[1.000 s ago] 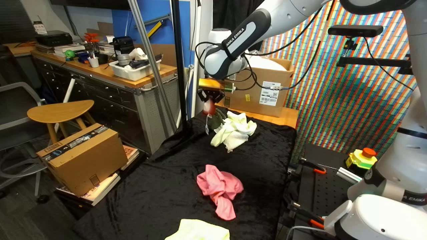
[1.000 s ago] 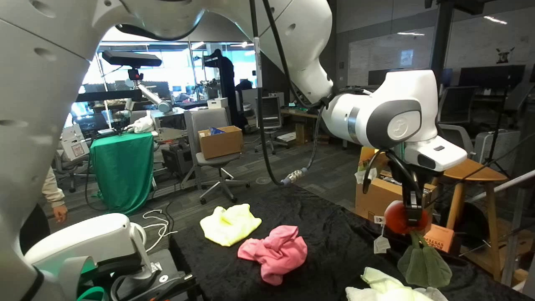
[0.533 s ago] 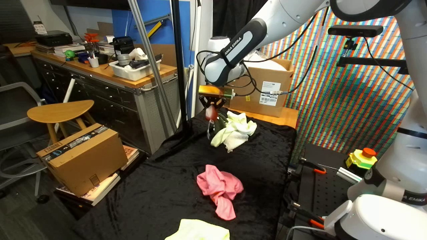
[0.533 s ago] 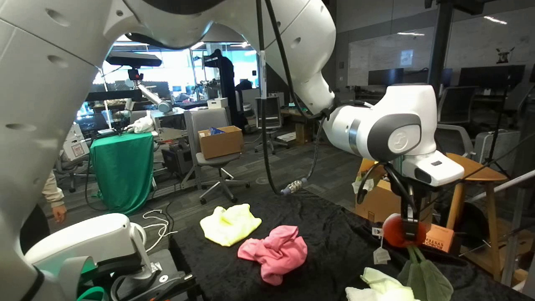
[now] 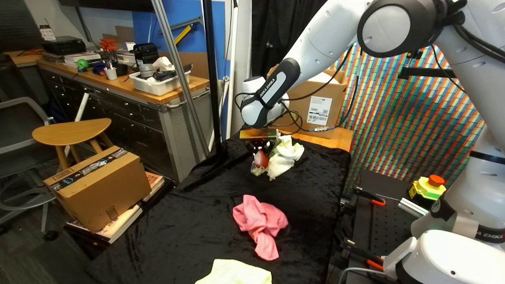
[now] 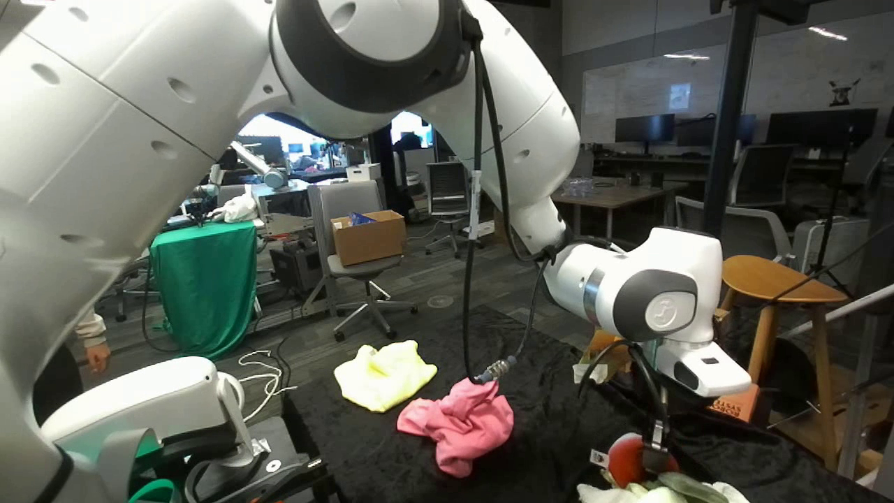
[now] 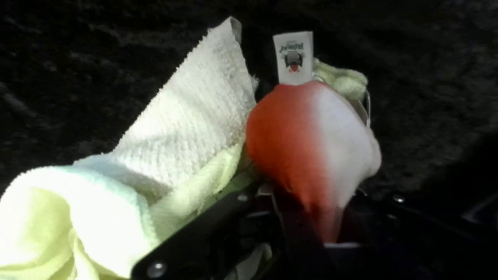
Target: Pick up the clothes and fruit plush toy and put them in one place
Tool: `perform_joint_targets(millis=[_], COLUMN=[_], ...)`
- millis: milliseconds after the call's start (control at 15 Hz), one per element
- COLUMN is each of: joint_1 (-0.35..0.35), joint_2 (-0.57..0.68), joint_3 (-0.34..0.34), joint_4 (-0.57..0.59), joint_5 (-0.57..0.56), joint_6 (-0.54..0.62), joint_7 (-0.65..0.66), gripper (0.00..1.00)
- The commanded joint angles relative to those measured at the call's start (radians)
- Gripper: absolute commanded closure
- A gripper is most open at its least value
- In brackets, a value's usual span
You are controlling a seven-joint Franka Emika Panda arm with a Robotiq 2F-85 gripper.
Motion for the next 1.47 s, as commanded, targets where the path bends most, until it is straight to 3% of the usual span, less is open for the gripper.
perform_joint_targets(millis=[0,467,533,667,1067,1200,1400], joint_1=[-0.010,-0.034,-0.039,-0.043,-0.036,-0.036,-0.039], joint_2=[0.039,0.034,0.032,0.029,0.019,0.014,-0.001], joint_3=[-0.014,-0.008,-0.003,0.000,-0.006,-0.006,0.001], joint_4=[0.037,0.041,0.041,0.042,0.037,0.034,0.027], joint_5=[0.007,0.016,0.020,0.023,0.011,0.010,0.009], joint_6=[-0.069,-0.106,-0.109,-0.117,-0.137,-0.144,-0.156], joint_7=[0.034,0.074,0.069,0.065,0.068,0.065,0.045], gripper=[0.89,0.89,0.63,0.53,0.08,0.00,0.00])
